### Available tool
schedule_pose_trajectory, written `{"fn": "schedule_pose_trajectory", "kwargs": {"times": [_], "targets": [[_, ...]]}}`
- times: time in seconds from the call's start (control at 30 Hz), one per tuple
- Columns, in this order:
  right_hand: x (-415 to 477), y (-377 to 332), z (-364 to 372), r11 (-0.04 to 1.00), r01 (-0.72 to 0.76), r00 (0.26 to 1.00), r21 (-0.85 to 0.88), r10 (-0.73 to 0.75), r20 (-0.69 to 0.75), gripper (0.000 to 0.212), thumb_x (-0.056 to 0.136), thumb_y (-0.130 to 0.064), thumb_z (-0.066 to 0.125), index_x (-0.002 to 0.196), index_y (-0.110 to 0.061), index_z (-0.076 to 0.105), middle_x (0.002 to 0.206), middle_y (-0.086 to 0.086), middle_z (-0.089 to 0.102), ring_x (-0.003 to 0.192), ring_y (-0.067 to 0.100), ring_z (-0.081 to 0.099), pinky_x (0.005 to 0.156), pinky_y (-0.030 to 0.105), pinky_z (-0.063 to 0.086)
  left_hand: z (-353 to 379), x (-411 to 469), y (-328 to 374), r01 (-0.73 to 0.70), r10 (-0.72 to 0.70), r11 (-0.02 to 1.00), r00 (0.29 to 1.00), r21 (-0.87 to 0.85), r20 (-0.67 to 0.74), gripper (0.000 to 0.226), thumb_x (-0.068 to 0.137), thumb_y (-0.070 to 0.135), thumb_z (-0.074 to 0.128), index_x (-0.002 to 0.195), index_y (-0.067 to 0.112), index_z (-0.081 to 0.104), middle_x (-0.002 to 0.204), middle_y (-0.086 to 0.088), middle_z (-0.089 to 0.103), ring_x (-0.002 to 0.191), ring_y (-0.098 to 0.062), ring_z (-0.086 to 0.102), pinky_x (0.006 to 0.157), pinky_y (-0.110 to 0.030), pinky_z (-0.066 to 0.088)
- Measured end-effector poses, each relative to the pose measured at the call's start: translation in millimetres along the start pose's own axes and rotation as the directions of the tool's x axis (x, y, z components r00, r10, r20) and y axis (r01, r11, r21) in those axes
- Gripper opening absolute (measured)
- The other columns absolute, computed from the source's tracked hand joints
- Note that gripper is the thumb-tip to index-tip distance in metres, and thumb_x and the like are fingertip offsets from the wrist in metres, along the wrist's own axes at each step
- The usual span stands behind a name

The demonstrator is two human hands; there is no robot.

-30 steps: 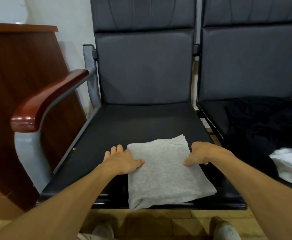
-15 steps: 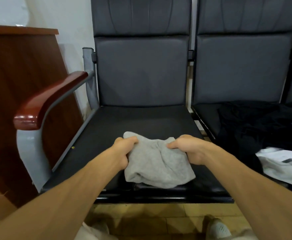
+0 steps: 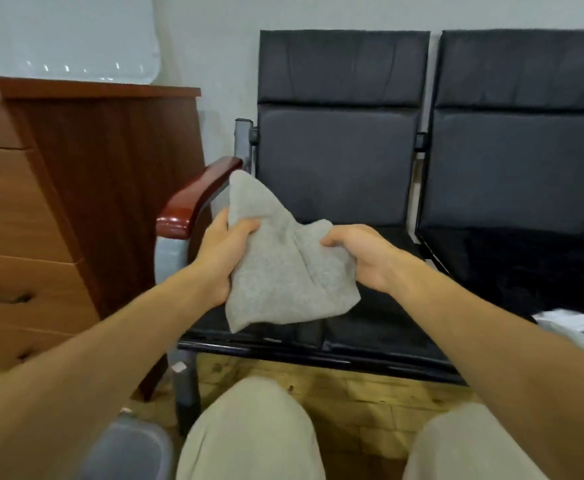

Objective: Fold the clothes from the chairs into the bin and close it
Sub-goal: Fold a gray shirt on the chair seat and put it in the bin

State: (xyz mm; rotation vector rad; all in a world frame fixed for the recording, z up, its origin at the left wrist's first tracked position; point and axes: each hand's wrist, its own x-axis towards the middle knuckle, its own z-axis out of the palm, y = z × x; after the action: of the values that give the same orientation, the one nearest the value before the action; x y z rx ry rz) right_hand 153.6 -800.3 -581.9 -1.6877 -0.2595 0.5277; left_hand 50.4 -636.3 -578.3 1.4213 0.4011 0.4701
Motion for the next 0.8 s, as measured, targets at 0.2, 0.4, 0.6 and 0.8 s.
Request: {"fn": "schedule_pose_trajectory", "kwargs": {"times": [0.2,0.4,0.6,0.8], "targets": [[-24,-32,110,0.878,0.347,0.932,-0.329,-0.283,0.227,0.030,0.095,-0.013,0.051,0.123,-0.016,0.059,0.120,-0.002,0.063,0.108,0.017,0.060,0.092,0.034,0.050,-115,-38,7,-0.137,0.136,0.990,0.968,0.012,-0.211,0.015,0.095,0.035,0.057,0.106,0.043,0.051,0.111,0.007,0.061,0.100,-0.014,0.062,0.078,-0.033,0.053],[-19,7,222,0.580,0.577,0.805,-0.575,-0.283,0.521,0.044,0.100,-0.015,0.046,0.144,-0.015,0.041,0.140,0.001,0.047,0.120,0.013,0.046,0.093,0.021,0.034,-213,-78,-46,-0.051,0.021,0.997,0.896,-0.057,-0.444,0.027,0.095,0.035,0.058,0.122,0.035,0.052,0.113,0.007,0.062,0.101,-0.015,0.062,0.084,-0.039,0.054],[-13,79,316,0.473,0.615,0.746,-0.631,-0.090,0.660,0.045,0.102,-0.018,0.043,0.146,-0.018,0.038,0.139,0.005,0.051,0.121,0.025,0.054,0.096,0.034,0.042,-290,-128,-120,0.095,-0.165,0.985,0.785,-0.147,-0.597,0.019,0.095,0.029,0.058,0.112,0.036,0.053,0.112,0.007,0.063,0.098,-0.015,0.063,0.077,-0.036,0.054],[-21,133,380,0.386,0.678,0.631,-0.626,0.132,0.765,0.047,0.103,-0.020,0.041,0.149,-0.022,0.033,0.154,0.005,0.034,0.140,0.028,0.032,0.110,0.040,0.030,-337,-179,-195,0.279,-0.287,0.952,0.667,-0.127,-0.688,0.020,0.100,0.023,0.051,0.119,0.026,0.050,0.110,0.004,0.061,0.088,-0.012,0.060,0.063,-0.027,0.049]]}}
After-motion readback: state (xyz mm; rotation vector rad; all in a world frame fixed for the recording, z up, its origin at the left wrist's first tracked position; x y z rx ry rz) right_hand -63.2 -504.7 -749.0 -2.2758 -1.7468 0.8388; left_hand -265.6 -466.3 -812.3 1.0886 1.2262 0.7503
